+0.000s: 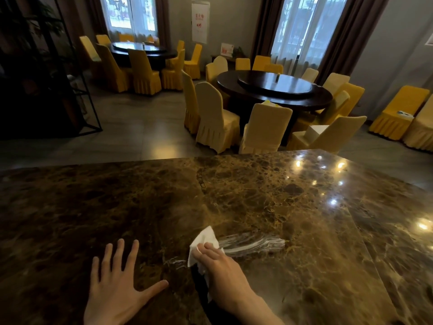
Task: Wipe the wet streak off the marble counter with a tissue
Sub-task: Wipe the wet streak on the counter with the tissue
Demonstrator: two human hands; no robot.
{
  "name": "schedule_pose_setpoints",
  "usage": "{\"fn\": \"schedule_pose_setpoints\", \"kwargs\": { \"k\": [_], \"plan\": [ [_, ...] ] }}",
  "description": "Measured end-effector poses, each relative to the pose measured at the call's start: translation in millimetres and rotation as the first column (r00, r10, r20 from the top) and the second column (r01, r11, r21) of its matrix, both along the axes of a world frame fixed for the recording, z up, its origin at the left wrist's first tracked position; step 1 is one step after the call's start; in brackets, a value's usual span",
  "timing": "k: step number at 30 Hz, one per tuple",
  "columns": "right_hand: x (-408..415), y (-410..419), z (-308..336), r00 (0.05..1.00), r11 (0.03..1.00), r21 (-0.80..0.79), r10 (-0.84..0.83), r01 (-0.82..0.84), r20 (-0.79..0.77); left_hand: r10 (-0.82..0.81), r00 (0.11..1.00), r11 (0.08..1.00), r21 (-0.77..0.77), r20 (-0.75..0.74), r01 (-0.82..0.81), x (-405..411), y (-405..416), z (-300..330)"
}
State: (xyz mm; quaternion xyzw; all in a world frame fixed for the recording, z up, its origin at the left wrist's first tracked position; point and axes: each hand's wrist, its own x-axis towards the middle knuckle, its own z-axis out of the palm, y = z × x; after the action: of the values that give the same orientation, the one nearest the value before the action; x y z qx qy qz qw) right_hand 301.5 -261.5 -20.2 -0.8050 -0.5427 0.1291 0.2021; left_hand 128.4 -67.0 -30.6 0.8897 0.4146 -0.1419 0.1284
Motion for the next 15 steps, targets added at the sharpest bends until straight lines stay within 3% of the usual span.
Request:
{"fn": "schedule_pose_setpoints", "kwargs": {
  "k": [4,8,10,15],
  "plan": [
    [-32,46,-3,0.990,0.991,-0.015,0.134,-0.135,-0.034,-0.015,1.000,1.000,0.018,-0.019,0.015,-3,3,-2],
    [-42,60,-12,0.973,0.981,-0.028,0.194,-0.192,0.122,-0.031,1.000,0.999,0.025,0.001,0.030,-6,5,-9],
    [-29,49,-16,0.969,0.990,-0.024,0.144,-0.142,0.200,-0.034,0.999,0.999,0.022,0.028,0.033,-8,7,-13],
    [27,-1,-18,0.947,0.986,-0.017,-0.154,0.165,0.281,-0.030,0.996,0.999,0.042,0.082,0.026,-11,8,-21]
  ]
}}
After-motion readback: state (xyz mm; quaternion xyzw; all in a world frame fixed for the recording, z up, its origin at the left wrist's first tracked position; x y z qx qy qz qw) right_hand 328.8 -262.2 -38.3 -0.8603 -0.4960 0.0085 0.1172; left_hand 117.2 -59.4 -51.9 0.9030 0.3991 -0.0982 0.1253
